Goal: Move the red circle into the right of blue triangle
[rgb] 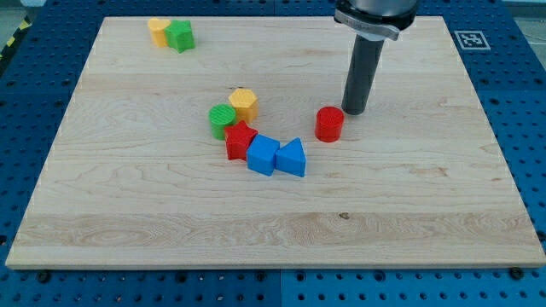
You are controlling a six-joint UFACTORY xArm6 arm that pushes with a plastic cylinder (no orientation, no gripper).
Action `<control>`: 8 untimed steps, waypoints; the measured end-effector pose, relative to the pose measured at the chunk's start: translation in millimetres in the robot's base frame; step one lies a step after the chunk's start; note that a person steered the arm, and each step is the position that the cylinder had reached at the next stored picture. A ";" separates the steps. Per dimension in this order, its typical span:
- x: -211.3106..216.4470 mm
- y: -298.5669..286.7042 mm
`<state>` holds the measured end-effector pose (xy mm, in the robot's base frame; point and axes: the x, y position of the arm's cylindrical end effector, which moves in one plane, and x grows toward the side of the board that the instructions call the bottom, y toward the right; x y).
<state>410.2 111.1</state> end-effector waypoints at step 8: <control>14.9 -41.7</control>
<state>425.1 69.4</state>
